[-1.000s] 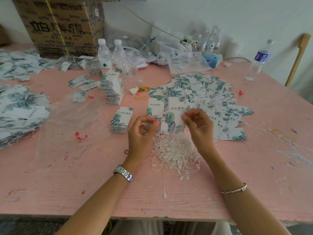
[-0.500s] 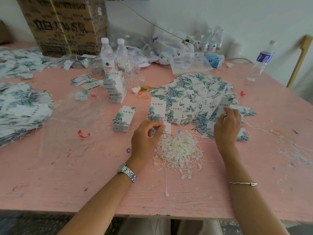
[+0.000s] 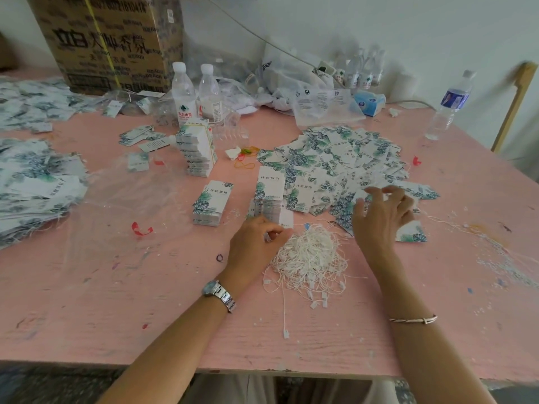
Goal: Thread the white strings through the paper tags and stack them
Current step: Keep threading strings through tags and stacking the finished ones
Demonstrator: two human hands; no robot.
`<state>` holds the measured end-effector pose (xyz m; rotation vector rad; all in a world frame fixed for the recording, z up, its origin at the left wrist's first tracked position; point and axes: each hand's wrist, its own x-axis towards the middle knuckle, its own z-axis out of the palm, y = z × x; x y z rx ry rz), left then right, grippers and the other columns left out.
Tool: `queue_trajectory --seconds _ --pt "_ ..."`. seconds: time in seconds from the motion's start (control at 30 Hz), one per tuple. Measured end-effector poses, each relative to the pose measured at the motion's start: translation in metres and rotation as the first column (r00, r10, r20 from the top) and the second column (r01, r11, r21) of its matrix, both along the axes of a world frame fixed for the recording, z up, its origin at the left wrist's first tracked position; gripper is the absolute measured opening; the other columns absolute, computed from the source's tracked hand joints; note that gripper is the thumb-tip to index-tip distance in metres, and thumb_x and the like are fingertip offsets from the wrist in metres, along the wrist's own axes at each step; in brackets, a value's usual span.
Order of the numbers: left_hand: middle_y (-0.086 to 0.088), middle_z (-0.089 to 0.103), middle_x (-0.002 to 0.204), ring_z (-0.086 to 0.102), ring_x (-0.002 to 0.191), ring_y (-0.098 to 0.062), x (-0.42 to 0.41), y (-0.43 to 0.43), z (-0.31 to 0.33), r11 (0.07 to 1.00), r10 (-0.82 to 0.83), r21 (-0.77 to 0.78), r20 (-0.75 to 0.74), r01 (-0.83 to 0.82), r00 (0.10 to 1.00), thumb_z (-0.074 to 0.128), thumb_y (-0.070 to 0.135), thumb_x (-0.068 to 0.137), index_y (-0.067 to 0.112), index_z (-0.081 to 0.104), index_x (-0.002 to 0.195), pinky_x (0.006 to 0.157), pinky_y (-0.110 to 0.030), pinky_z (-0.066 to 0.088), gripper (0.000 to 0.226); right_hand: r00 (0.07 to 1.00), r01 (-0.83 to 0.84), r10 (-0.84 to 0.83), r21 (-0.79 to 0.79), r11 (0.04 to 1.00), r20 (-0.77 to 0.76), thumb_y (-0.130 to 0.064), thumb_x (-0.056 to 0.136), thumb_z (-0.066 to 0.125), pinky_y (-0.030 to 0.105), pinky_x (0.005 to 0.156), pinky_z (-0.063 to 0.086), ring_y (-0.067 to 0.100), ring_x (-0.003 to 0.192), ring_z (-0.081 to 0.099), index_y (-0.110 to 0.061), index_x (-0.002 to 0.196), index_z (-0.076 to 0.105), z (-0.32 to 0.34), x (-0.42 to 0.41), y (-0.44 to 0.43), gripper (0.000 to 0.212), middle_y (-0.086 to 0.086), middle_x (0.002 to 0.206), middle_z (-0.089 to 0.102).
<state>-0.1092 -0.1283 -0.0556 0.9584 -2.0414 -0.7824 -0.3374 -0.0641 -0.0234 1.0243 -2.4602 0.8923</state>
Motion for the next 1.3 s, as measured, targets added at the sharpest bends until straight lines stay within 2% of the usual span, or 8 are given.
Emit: queue_trajectory --seconds 0.2,0.37,0.53,0.7,0.9,1.0,1.13,1.3 --pt "0.012 0.057 0.078 0.055 0.072 -0.006 -0.003 -0.001 0.003 0.999 0.032 -0.036 0.041 -0.031 0.999 0.070 0.046 0.089 0.023 0.078 0.089 0.056 -0.020 0.037 0.025 0.931 -0.357 0.347 -0.089 0.930 -0.112 -0.011 0.090 0.068 0.033 0.090 0.022 0.036 0.117 0.040 -0.010 0.106 0.072 -0.001 0.032 -0.005 0.017 0.014 0.124 0.053" --pt "0.011 0.058 0.082 0.056 0.080 -0.007 -0.004 0.000 0.002 0.999 0.030 -0.047 0.108 -0.025 0.994 0.075 0.048 0.086 0.027 0.079 0.092 0.060 -0.022 0.040 0.023 0.770 -0.618 0.617 0.054 0.785 -0.160 -0.018 0.087 0.070 0.037 0.090 0.027 0.038 0.115 0.044 -0.017 0.097 0.078 -0.004 0.046 -0.005 0.013 0.011 0.121 0.060" --pt "0.010 0.056 0.081 0.053 0.080 -0.009 -0.004 -0.001 0.002 1.000 0.003 -0.022 0.131 0.000 0.991 0.078 0.043 0.084 0.027 0.079 0.095 0.062 -0.024 0.038 0.020 0.664 -0.726 0.744 0.173 0.666 -0.078 -0.020 0.086 0.075 0.045 0.091 0.033 0.033 0.119 0.041 -0.023 0.095 0.078 -0.011 0.051 -0.006 0.011 0.004 0.123 0.059" --pt "0.002 0.061 0.086 0.055 0.077 -0.013 -0.004 -0.001 0.001 1.000 0.001 -0.001 0.049 -0.001 0.999 0.077 0.030 0.086 0.018 0.077 0.091 0.064 -0.028 0.047 0.013 0.613 -0.763 0.786 0.204 0.614 -0.074 -0.021 0.086 0.074 0.038 0.086 0.027 0.028 0.116 0.038 -0.028 0.097 0.078 -0.014 0.049 -0.007 0.014 0.002 0.123 0.060" --pt "0.004 0.056 0.082 0.048 0.071 -0.007 -0.002 -0.002 0.003 0.996 -0.025 0.081 -0.088 0.033 0.996 0.072 0.021 0.090 0.016 0.068 0.086 0.067 -0.026 0.044 0.008 0.618 -0.778 0.784 0.096 0.621 -0.061 -0.022 0.091 0.069 0.037 0.086 0.027 0.015 0.113 0.031 -0.023 0.096 0.073 -0.018 0.047 -0.008 0.006 -0.003 0.121 0.058" --pt "0.005 0.051 0.076 0.043 0.067 -0.005 -0.002 -0.001 0.005 0.982 -0.067 0.167 -0.139 0.091 0.988 0.070 0.017 0.090 0.018 0.063 0.077 0.065 -0.020 0.038 0.015 0.670 -0.737 0.733 0.019 0.676 -0.119 -0.021 0.094 0.067 0.034 0.083 0.023 0.018 0.112 0.037 -0.019 0.095 0.071 -0.018 0.047 -0.010 0.004 -0.004 0.117 0.061" --pt "-0.004 0.048 0.071 0.039 0.064 -0.008 -0.002 0.002 0.007 0.953 -0.157 0.225 -0.201 0.202 0.967 0.064 0.008 0.093 0.003 0.059 0.074 0.064 -0.024 0.036 0.021 0.742 -0.670 0.658 -0.110 0.734 -0.128 -0.027 0.100 0.052 0.036 0.082 0.027 0.021 0.106 0.043 -0.014 0.098 0.066 -0.014 0.046 -0.009 0.019 -0.003 0.110 0.063" --pt "0.006 0.045 0.069 0.038 0.066 -0.009 -0.001 0.005 0.011 0.939 -0.205 0.222 -0.252 0.263 0.946 0.060 0.024 0.088 0.018 0.054 0.070 0.065 -0.024 0.034 0.020 0.799 -0.544 0.599 -0.358 0.759 0.056 -0.026 0.103 0.051 0.045 0.089 0.034 0.017 0.095 0.050 -0.011 0.097 0.062 -0.006 0.046 -0.006 0.020 -0.004 0.097 0.064"
